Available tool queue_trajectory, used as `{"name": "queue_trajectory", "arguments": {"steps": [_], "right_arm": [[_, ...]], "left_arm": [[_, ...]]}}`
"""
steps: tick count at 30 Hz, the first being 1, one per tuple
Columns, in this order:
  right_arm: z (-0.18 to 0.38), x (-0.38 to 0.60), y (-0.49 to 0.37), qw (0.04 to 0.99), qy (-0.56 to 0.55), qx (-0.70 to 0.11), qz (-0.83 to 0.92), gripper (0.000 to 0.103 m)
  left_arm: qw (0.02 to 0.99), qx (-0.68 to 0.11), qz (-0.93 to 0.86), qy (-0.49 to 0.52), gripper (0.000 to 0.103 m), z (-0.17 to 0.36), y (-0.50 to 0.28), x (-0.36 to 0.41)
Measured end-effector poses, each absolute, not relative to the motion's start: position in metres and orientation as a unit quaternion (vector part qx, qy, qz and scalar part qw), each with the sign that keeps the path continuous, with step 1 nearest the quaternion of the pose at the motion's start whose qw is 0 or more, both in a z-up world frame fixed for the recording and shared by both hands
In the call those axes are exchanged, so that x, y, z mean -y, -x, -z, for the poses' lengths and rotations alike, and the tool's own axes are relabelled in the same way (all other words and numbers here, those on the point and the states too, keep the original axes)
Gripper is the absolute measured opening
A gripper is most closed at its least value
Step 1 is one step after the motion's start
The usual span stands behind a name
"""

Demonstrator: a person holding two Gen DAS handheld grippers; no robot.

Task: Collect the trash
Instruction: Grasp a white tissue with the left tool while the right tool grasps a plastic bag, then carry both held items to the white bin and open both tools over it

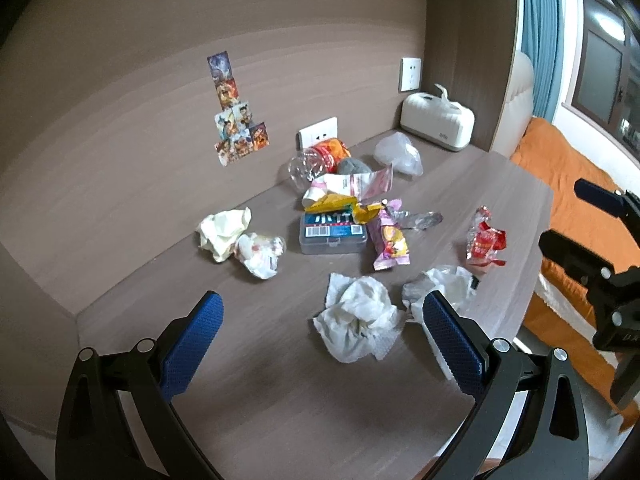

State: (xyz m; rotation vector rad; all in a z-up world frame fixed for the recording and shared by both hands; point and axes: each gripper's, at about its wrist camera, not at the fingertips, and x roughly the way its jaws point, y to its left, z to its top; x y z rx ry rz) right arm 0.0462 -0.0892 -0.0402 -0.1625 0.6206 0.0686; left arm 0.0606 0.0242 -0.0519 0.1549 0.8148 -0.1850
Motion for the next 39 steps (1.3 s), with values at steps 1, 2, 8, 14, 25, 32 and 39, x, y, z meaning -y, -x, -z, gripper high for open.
{"name": "queue_trajectory", "arguments": {"steps": [1,2,8,14,25,32,39], "right_arm": [[0.045,0.088,-0.049,0.946,0.077,-0.312,-0.033,0.1],[0.05,0.087,-0.052,0.945,0.076,-0.317,-0.03,0.1],[0.073,0.08,-0.062,0.94,0.059,-0.336,-0.019,0.1],[0.103,0.078,-0.077,0.928,0.043,-0.371,0.003,0.1],[0.152,0.075,-0.095,0.907,-0.003,-0.421,0.012,0.093],[0.167,0.073,-0.103,0.89,-0.034,-0.455,-0.005,0.034],[0.127,0.083,-0.083,0.907,-0.043,-0.418,0.019,0.033]], "left_arm": [[0.911,-0.396,0.09,-0.077,0.098,0.054,-0.062,-0.024],[0.91,-0.397,0.091,-0.079,0.098,0.057,-0.065,-0.025],[0.903,-0.404,0.116,-0.087,0.098,0.079,-0.078,-0.029],[0.888,-0.421,0.158,-0.1,0.098,0.119,-0.096,-0.025],[0.85,-0.45,0.234,-0.146,0.079,0.171,-0.127,-0.004],[0.83,-0.46,0.291,-0.123,0.04,0.182,-0.133,0.003],[0.822,-0.458,0.324,-0.094,0.026,0.163,-0.122,0.003]]}}
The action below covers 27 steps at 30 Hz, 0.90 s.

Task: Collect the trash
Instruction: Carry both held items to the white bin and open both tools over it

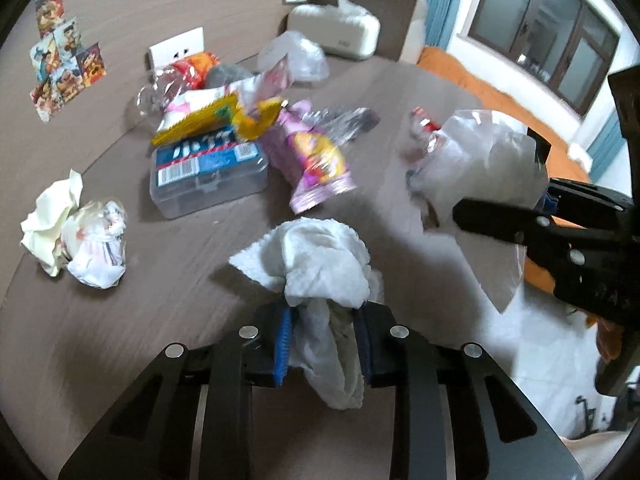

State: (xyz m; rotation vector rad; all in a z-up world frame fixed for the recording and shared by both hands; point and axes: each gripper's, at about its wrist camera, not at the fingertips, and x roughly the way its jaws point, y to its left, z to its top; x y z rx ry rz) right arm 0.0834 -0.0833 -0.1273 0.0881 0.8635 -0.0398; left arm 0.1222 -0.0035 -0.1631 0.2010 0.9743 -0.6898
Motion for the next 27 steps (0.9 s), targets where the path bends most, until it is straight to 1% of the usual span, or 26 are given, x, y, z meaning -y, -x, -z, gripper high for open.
{"name": "queue_trajectory", "arguments": {"steps": [4,8,10,15,17,22,27], "right_arm": [[0.098,0.104,-0.058,0.92,-0.047,-0.384,0.057,0.033],[0.081,0.141,-0.023,0.927,-0.06,-0.357,0.098,0.033],[0.077,0.165,-0.003,0.927,-0.063,-0.351,0.117,0.033],[0.077,0.225,0.042,0.919,-0.078,-0.353,0.159,0.033],[0.078,0.256,0.065,0.913,-0.083,-0.353,0.185,0.034],[0.09,0.318,0.103,0.899,-0.112,-0.36,0.225,0.034],[0.121,0.368,0.126,0.884,-0.143,-0.372,0.246,0.034]], "left_arm": [[0.828,-0.424,0.348,-0.111,0.026,0.131,-0.108,0.016],[0.829,-0.393,0.372,-0.142,0.026,0.107,-0.094,0.051],[0.828,-0.374,0.39,-0.15,0.026,0.093,-0.084,0.08],[0.814,-0.361,0.426,-0.16,0.026,0.087,-0.059,0.159],[0.806,-0.357,0.442,-0.166,0.026,0.088,-0.046,0.19],[0.767,-0.375,0.488,-0.18,0.026,0.117,-0.022,0.279],[0.732,-0.393,0.517,-0.204,0.026,0.168,-0.009,0.358]]}}
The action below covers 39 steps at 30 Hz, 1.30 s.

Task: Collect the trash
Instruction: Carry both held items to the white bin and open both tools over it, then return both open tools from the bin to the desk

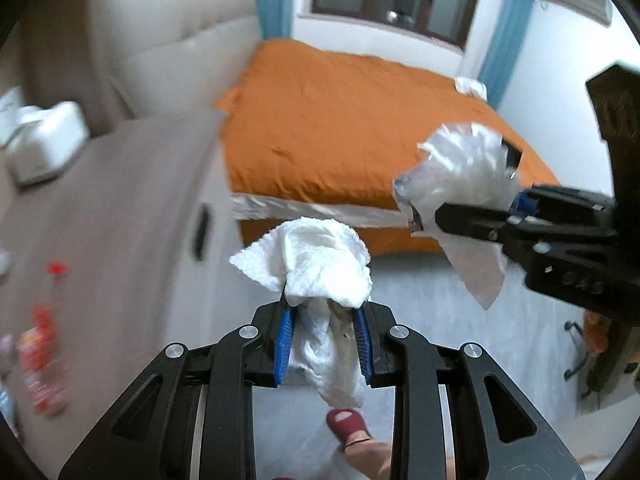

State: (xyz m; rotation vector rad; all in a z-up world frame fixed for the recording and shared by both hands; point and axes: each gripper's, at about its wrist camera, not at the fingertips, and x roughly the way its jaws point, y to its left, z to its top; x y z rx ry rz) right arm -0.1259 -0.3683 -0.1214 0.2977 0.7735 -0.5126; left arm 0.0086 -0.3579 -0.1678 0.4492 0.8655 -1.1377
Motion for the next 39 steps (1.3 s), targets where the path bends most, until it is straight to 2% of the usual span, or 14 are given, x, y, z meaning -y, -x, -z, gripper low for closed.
{"name": "queue_trajectory", "arguments": {"steps": [5,14,18,19,20,21,22,23,27,34,39], "right_arm": [[0.175,0.416,0.129,0.865,-0.177,-0.39,0.26,0.034],[0.332,0.483,0.11,0.834,-0.226,-0.443,0.24,0.034],[0.396,0.508,0.099,0.823,-0.243,-0.46,0.228,0.036],[0.413,0.513,0.095,0.82,-0.243,-0.468,0.222,0.039],[0.429,0.516,0.091,0.816,-0.236,-0.48,0.218,0.046],[0.441,0.518,0.089,0.813,-0.227,-0.487,0.223,0.064],[0.45,0.522,0.091,0.811,-0.223,-0.49,0.228,0.075],[0.457,0.525,0.092,0.809,-0.222,-0.491,0.234,0.087],[0.469,0.532,0.097,0.803,-0.22,-0.497,0.245,0.098],[0.45,0.528,0.101,0.811,-0.207,-0.488,0.25,0.098],[0.419,0.523,0.098,0.82,-0.203,-0.473,0.251,0.098]], "left_arm": [[0.698,-0.42,0.538,-0.218,0.026,0.238,-0.003,0.418],[0.634,-0.484,0.546,-0.257,0.027,0.415,-0.005,0.502],[0.62,-0.494,0.544,-0.276,0.029,0.477,-0.009,0.52],[0.616,-0.499,0.544,-0.274,0.04,0.487,-0.009,0.523],[0.612,-0.505,0.545,-0.272,0.071,0.498,-0.01,0.524],[0.612,-0.509,0.543,-0.269,0.091,0.511,-0.013,0.525],[0.617,-0.506,0.54,-0.268,0.098,0.517,-0.014,0.524],[0.619,-0.504,0.539,-0.269,0.098,0.523,-0.016,0.521],[0.622,-0.503,0.527,-0.286,0.098,0.539,-0.02,0.518],[0.632,-0.499,0.521,-0.282,0.098,0.528,-0.028,0.508],[0.654,-0.486,0.512,-0.273,0.098,0.49,-0.031,0.505]]}}
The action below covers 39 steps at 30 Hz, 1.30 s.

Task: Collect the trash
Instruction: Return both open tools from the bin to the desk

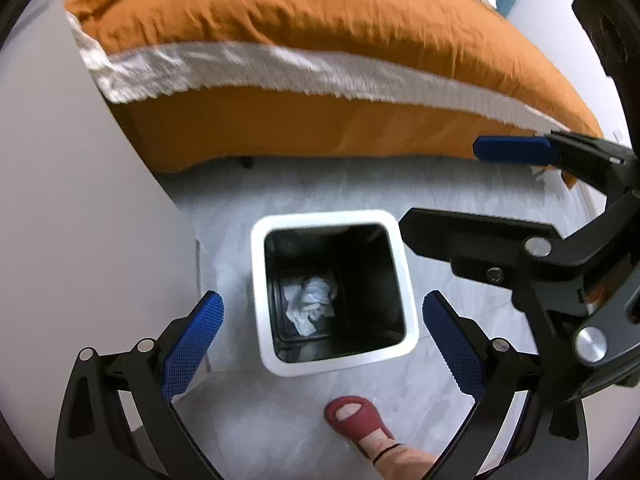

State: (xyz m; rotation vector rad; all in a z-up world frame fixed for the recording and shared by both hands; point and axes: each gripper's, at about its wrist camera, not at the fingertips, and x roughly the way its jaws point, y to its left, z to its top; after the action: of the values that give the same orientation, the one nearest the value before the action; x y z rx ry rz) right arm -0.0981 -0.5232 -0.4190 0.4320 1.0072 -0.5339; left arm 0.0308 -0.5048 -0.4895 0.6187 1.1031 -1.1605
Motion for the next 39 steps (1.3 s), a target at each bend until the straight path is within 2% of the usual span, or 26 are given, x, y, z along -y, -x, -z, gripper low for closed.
{"name": "queue_trajectory", "arguments": {"steps": [6,11,17,24,31,39], "right_arm": [[0.358,0.509,0.097,0.838,-0.184,-0.449,0.248,0.098],[0.283,0.483,0.098,0.865,-0.161,-0.411,0.237,0.098],[0.202,0.444,0.091,0.899,-0.13,-0.364,0.208,0.098],[0.132,0.39,0.067,0.931,-0.092,-0.318,0.153,0.098],[0.093,0.325,0.026,0.952,-0.06,-0.29,0.077,0.098],[0.076,0.252,-0.025,0.956,-0.028,-0.293,0.006,0.098]], "left_arm": [[0.687,-0.464,0.496,-0.258,0.098,0.417,-0.032,0.491],[0.723,-0.447,0.474,-0.23,0.098,0.346,-0.036,0.467],[0.773,-0.417,0.444,-0.18,0.098,0.249,-0.037,0.418],[0.829,-0.372,0.388,-0.155,0.098,0.172,-0.042,0.357],[0.875,-0.345,0.312,-0.131,0.098,0.124,-0.056,0.276],[0.912,-0.34,0.209,-0.094,0.098,0.107,-0.08,0.17]]}}
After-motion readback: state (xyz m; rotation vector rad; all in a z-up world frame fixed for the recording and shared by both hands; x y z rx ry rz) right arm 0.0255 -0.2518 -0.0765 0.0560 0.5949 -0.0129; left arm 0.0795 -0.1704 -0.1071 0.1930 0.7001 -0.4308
